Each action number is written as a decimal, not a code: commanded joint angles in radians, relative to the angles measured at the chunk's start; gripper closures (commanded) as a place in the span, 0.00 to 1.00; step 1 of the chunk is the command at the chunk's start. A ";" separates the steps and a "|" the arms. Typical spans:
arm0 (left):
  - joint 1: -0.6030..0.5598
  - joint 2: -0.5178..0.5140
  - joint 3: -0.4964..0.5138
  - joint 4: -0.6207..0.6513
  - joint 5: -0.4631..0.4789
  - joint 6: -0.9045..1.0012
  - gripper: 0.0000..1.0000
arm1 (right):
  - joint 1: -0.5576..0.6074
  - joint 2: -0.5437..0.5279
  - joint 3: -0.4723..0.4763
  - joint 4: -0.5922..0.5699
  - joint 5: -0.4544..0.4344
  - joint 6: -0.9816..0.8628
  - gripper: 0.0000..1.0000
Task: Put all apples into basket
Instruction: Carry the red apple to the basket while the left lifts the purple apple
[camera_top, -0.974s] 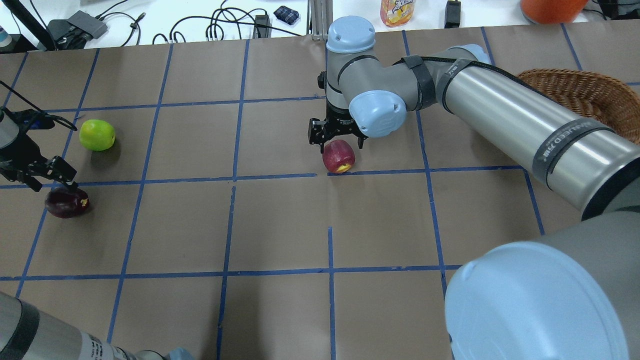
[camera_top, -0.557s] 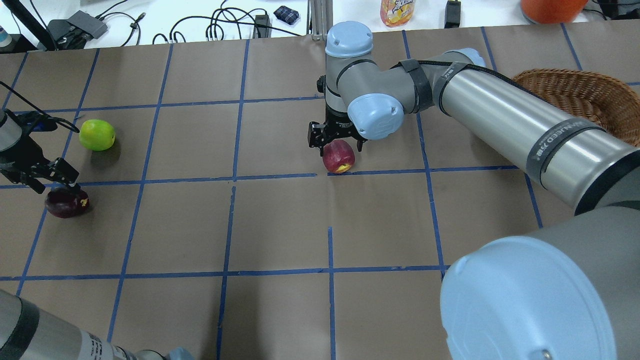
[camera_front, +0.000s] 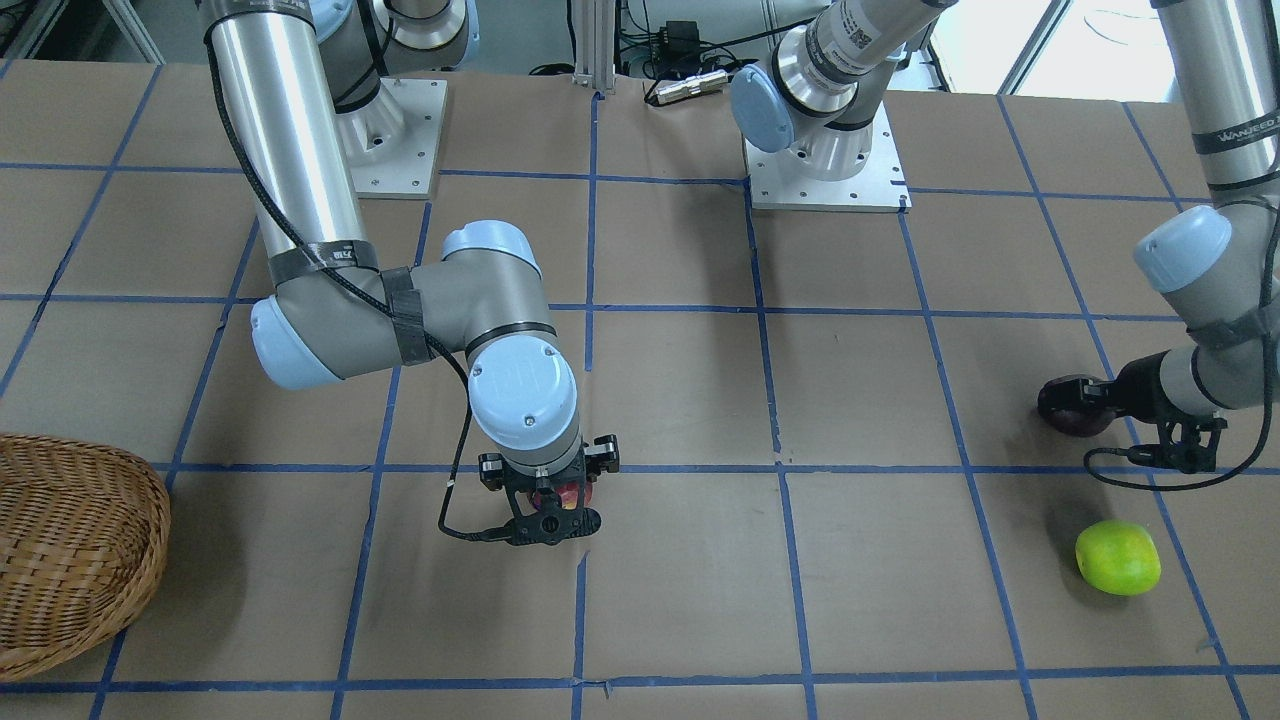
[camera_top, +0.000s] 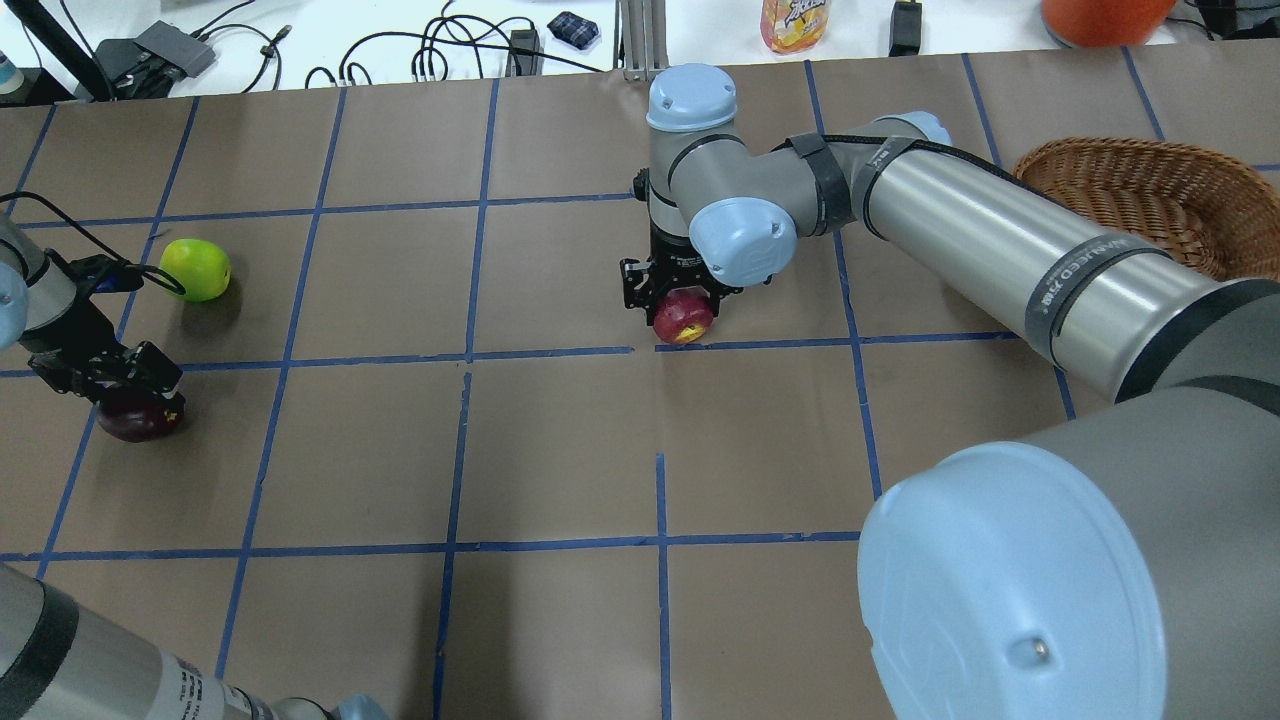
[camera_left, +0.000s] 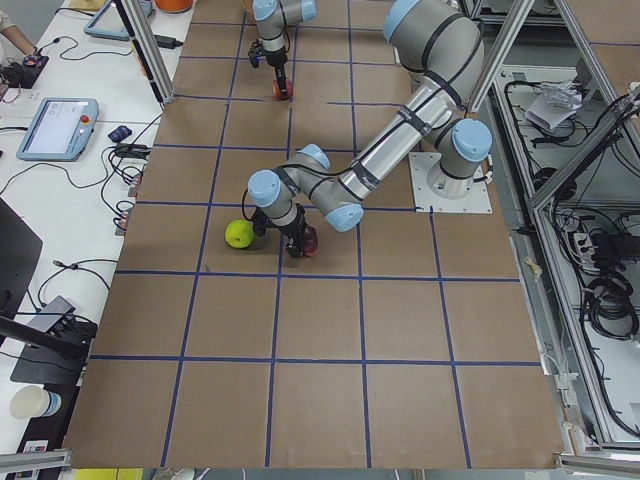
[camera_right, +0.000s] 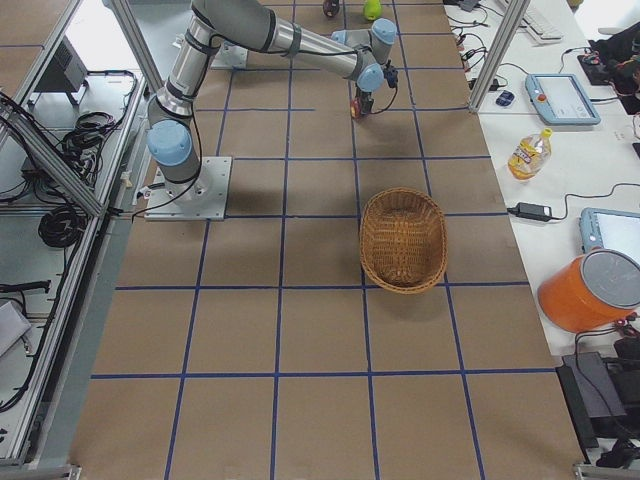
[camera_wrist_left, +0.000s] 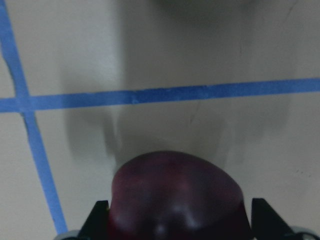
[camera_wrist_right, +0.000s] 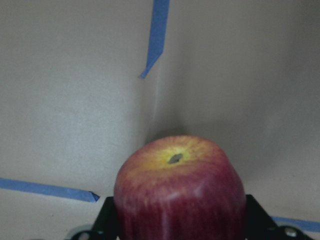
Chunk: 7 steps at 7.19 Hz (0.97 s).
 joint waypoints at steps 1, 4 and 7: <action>-0.003 0.015 0.008 0.002 -0.008 0.012 0.14 | -0.068 -0.142 -0.031 0.162 -0.013 -0.001 1.00; -0.067 0.096 0.035 -0.096 -0.011 0.000 0.41 | -0.470 -0.265 -0.048 0.352 -0.121 -0.275 1.00; -0.351 0.131 0.131 -0.251 -0.160 -0.275 0.41 | -0.716 -0.229 -0.042 0.242 -0.156 -0.570 1.00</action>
